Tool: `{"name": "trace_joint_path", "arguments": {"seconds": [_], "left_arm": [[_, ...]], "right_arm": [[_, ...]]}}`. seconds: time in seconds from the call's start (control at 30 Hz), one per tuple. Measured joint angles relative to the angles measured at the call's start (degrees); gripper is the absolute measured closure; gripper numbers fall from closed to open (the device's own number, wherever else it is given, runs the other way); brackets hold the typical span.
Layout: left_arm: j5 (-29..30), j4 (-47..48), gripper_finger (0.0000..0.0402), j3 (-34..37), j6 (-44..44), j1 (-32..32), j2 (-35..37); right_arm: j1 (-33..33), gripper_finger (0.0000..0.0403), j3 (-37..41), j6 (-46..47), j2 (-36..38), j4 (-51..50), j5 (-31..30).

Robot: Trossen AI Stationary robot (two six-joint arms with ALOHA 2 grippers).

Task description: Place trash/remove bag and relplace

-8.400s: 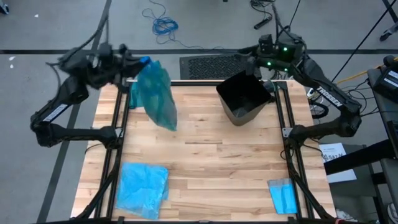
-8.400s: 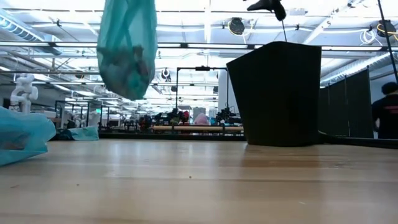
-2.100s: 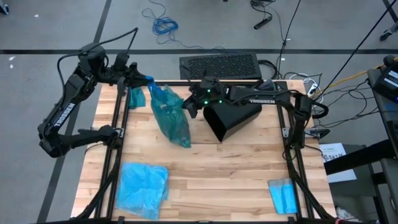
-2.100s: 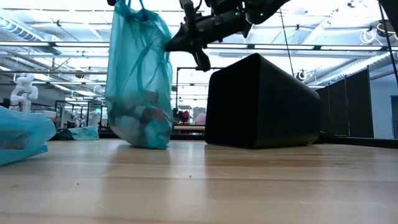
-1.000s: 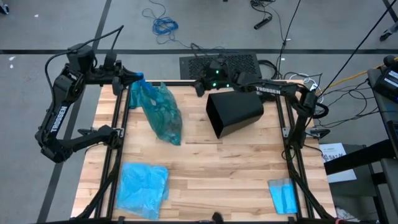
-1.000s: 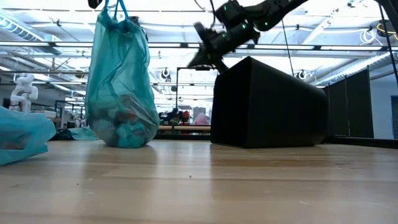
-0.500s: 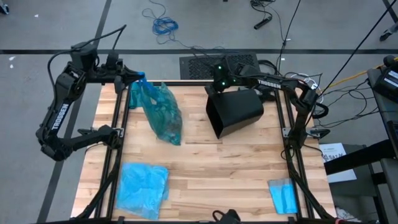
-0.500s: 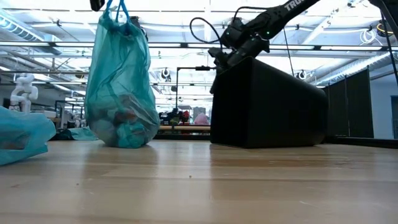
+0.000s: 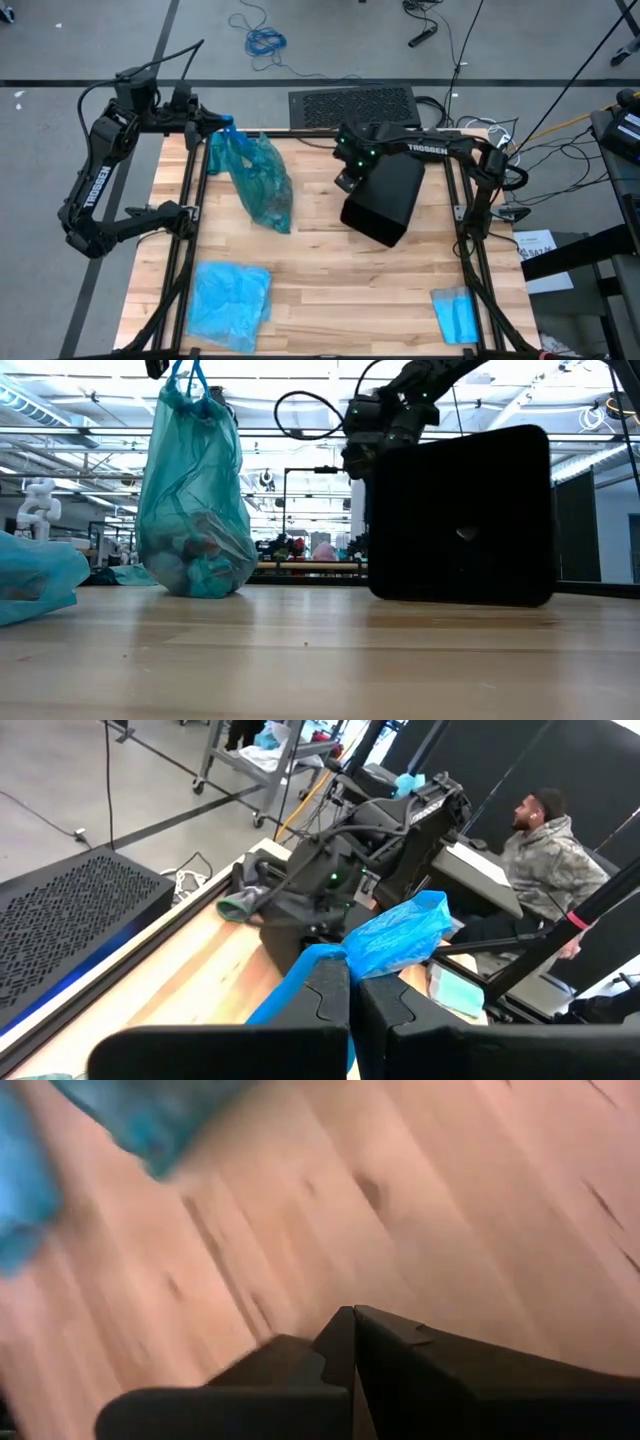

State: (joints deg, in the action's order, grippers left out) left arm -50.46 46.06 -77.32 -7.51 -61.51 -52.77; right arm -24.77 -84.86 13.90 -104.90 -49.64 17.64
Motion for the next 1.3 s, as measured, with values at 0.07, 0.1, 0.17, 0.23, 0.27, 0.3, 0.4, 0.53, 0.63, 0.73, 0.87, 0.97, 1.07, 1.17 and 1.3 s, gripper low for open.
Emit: {"name": "trace_joint_path", "arguments": {"seconds": [0.07, 0.1, 0.17, 0.23, 0.27, 0.3, 0.4, 0.53, 0.63, 0.73, 0.87, 0.97, 1.07, 1.17, 1.3], "left_arm": [[-0.01, 0.47, 0.0402, 0.00, 0.56, 0.01, 0.00], [0.00, 0.84, 0.0402, 0.00, 0.82, 0.01, 0.00], [0.00, 1.37, 0.0402, 0.00, 0.98, -0.01, 0.00], [0.00, 1.47, 0.0402, 0.02, 1.05, 0.01, 0.02], [0.00, 1.60, 0.0402, 0.02, 1.39, 0.01, 0.02], [0.00, 1.85, 0.0402, 0.02, 1.83, -0.01, 0.02], [0.00, 2.63, 0.0402, 0.02, 2.43, 0.01, -0.06], [0.00, 2.61, 0.0402, 0.02, 2.43, 0.00, -0.13], [0.00, 2.61, 0.0402, 0.02, 2.39, 0.00, -0.13], [0.00, 2.61, 0.0402, 0.02, 2.29, 0.01, -0.15], [0.00, 2.45, 0.0402, 0.02, 2.29, 0.01, -0.15], [0.00, 1.82, 0.0401, 0.04, 2.22, 0.01, -0.15], [1.30, 0.36, 0.0402, 0.04, 1.40, 0.01, -0.08], [6.11, -0.01, 0.0402, 0.04, 0.74, -0.01, 0.35], [14.33, 0.01, 0.0402, 0.04, 1.68, 0.01, 1.30]], "right_arm": [[0.34, 0.0403, 0.01, -0.18, 0.31, -2.35, -2.69], [0.16, 0.0403, 0.24, -0.27, 0.57, -2.92, -2.89], [-0.51, 0.0403, 1.70, 0.18, 1.76, -3.06, -3.03], [-1.22, 0.0403, 4.26, 1.15, 3.76, -3.02, -3.11], [-1.60, 0.0403, 5.86, 1.71, 4.99, -3.07, -3.16], [-1.90, 0.0403, 7.67, 2.20, 6.36, -3.01, -3.15], [-2.36, 0.0403, 13.34, 3.76, 10.85, -2.91, -3.13], [-2.55, 0.0403, 20.16, 6.32, 17.10, -1.53, -2.69], [-1.60, 0.0403, 23.85, 8.62, 21.33, -1.14, -2.65], [-0.15, 0.0403, 26.66, 10.58, 24.82, -0.60, -2.88], [0.05, 0.0403, 27.82, 13.02, 27.55, 4.91, -4.78], [-0.12, 0.0403, 27.82, 14.93, 28.35, 14.79, -5.56], [-0.36, 0.0403, 27.80, 17.11, 28.44, 28.76, -5.41], [-0.36, 0.0403, 27.80, 19.01, 28.44, 44.21, -5.37], [-0.36, 0.0403, 27.71, 21.39, 28.46, 58.58, -5.34]]}}
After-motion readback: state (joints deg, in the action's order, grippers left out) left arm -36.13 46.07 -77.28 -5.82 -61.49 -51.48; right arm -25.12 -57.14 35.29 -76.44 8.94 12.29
